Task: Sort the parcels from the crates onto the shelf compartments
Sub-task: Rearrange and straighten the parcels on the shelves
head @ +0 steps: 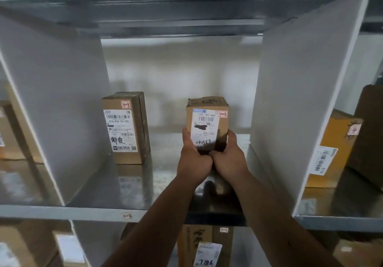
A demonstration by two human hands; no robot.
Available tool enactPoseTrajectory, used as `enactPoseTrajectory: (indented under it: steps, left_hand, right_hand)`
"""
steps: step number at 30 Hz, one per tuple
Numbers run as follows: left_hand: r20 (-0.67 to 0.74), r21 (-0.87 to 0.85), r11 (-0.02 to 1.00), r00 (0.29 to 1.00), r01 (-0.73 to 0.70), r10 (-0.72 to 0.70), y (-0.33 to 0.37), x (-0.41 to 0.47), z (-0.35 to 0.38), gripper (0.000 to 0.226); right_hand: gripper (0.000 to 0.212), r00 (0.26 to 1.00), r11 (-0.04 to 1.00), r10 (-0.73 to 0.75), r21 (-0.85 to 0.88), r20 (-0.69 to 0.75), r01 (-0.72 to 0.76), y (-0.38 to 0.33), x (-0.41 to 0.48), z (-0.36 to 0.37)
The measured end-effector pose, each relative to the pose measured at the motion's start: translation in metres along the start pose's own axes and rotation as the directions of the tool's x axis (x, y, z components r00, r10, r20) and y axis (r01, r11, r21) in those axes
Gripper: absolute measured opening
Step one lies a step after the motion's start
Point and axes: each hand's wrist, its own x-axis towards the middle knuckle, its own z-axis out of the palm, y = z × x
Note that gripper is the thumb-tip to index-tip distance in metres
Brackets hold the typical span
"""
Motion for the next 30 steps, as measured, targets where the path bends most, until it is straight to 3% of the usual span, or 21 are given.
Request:
enactPoseTrajectory:
  steps: [7,9,11,14,17,19,24,30]
  left_hand:
    - [-0.021,-0.106,0.99,0.995,0.092,-0.094,0.014,-0.017,-0.01,0.116]
    - [-0.046,-0.176,0.98,0.994,0.092,-0.101,0.019,-0.029,-0.018,0.112]
    - [-0.098,-0.253,0.966,0.993,0.042,-0.069,0.018,-0.042,-0.023,0.104]
    - [-0.135,-0.306,0.948,0.99,-0.086,0.046,0.018,-0.07,-0.02,0.082]
    - [-0.053,-0.361,0.915,0.984,-0.177,0.17,0.024,-0.101,-0.009,0.061]
    - [0.031,-0.427,0.89,0.981,-0.162,0.193,0.026,-0.121,0.001,0.052]
    - [0.195,-0.406,0.896,0.941,-0.178,0.275,0.031,-0.161,0.024,0.041]
    - [0.177,-0.453,0.856,0.916,-0.248,0.359,0.051,-0.197,0.07,0.037]
  right_hand:
    - [0.051,1.0,1.0,0.031,-0.006,0.005,-0.031,-0.011,-0.017,-0.008]
    - [0.036,1.0,1.0,0.001,0.007,0.003,-0.001,-0.016,-0.034,-0.015]
    - [0.022,1.0,0.992,-0.012,0.124,0.007,0.011,-0.019,-0.058,-0.025]
    - [0.035,1.0,0.962,0.011,0.272,-0.013,-0.007,-0.025,-0.095,-0.036]
    - [0.05,0.996,0.903,0.055,0.43,-0.068,-0.02,-0.021,-0.133,-0.04]
    - [0.047,0.991,0.874,0.061,0.486,-0.123,0.006,-0.017,-0.158,-0.047]
    - [0.035,0.959,0.837,0.067,0.539,-0.277,0.097,0.005,-0.202,-0.079]
    - [0.035,0.912,0.818,0.045,0.539,-0.407,0.2,0.037,-0.215,-0.136]
